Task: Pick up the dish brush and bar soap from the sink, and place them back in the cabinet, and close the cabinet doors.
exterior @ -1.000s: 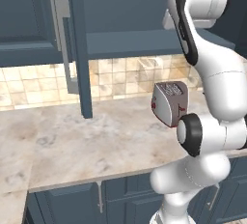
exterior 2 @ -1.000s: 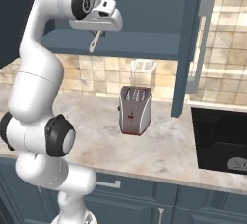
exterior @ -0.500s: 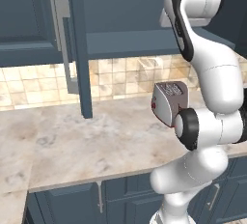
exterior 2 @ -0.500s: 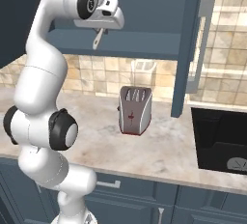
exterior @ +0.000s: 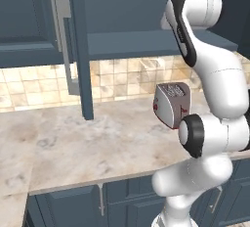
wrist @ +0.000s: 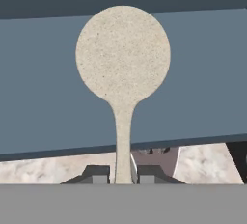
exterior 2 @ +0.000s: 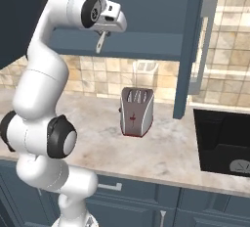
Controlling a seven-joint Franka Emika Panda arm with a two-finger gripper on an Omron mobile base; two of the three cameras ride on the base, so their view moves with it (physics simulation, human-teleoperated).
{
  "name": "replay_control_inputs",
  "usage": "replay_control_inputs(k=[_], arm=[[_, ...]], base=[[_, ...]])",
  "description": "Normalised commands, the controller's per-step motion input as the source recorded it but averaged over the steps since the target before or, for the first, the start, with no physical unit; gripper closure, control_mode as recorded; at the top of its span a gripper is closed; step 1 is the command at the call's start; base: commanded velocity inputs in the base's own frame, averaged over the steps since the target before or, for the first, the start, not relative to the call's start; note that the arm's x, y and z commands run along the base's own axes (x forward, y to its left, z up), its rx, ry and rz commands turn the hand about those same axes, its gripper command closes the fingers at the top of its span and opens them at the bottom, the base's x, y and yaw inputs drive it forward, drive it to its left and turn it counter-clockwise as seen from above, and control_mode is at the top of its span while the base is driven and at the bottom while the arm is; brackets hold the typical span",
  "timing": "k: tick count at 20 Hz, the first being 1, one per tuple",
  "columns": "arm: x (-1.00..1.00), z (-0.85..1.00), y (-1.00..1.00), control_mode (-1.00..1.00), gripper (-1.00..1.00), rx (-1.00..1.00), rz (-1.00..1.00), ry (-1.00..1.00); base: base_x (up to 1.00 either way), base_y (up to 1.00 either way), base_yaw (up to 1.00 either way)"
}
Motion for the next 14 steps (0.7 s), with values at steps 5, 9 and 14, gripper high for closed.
replay_control_inputs(k=[5,9,14], arm=[[0.21,-0.17,0.00,-1.00,1.00,0.00,0.00,-0.08],[0.28,-0.13,0.00,-1.00,1.00,0.00,0.00,-0.05],[0.36,-0.08,0.00,-1.00,1.00,0.00,0.00,-0.03]], base=[[0.00,0.00,0.00],[0.00,0.00,0.00],[0.00,0.00,0.00]])
